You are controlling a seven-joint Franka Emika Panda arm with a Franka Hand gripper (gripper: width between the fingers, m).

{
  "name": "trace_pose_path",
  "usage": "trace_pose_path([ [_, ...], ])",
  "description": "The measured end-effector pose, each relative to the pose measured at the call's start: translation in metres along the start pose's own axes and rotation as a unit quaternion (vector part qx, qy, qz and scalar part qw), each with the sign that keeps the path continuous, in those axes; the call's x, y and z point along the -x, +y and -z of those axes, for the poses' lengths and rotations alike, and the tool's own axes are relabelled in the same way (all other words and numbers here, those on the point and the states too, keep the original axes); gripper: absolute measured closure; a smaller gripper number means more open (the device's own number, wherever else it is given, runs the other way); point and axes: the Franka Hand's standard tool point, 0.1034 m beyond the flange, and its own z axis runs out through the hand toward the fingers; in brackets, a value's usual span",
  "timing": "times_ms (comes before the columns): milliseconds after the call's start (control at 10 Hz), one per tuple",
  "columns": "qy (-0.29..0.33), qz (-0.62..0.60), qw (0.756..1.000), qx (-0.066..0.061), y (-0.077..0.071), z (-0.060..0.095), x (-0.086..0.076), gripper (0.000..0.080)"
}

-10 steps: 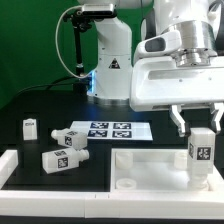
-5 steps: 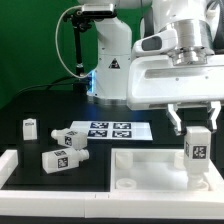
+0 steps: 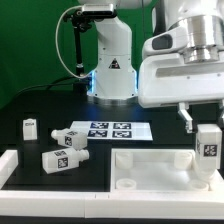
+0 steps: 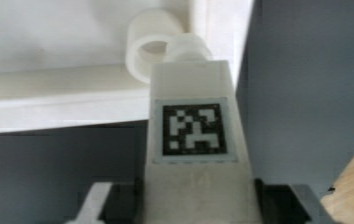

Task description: Assemble one leg

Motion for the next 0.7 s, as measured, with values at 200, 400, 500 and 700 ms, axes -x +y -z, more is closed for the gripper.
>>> trace_pose_path([
  [200,0.016,0.003,1.0,0.005,0.0054,-0.0045,0.0006,0.0514],
  [400,0.022,0.004,1.0,0.005,0.0058,-0.0051,-0.0006,0.0514],
  [500,0.023,0.004,1.0,0.005,0.0056,-0.0055,-0.001,0.0514],
  [700,0.035,0.006,0.999,0.006,0.0052,-0.0068,-0.003,0.0514],
])
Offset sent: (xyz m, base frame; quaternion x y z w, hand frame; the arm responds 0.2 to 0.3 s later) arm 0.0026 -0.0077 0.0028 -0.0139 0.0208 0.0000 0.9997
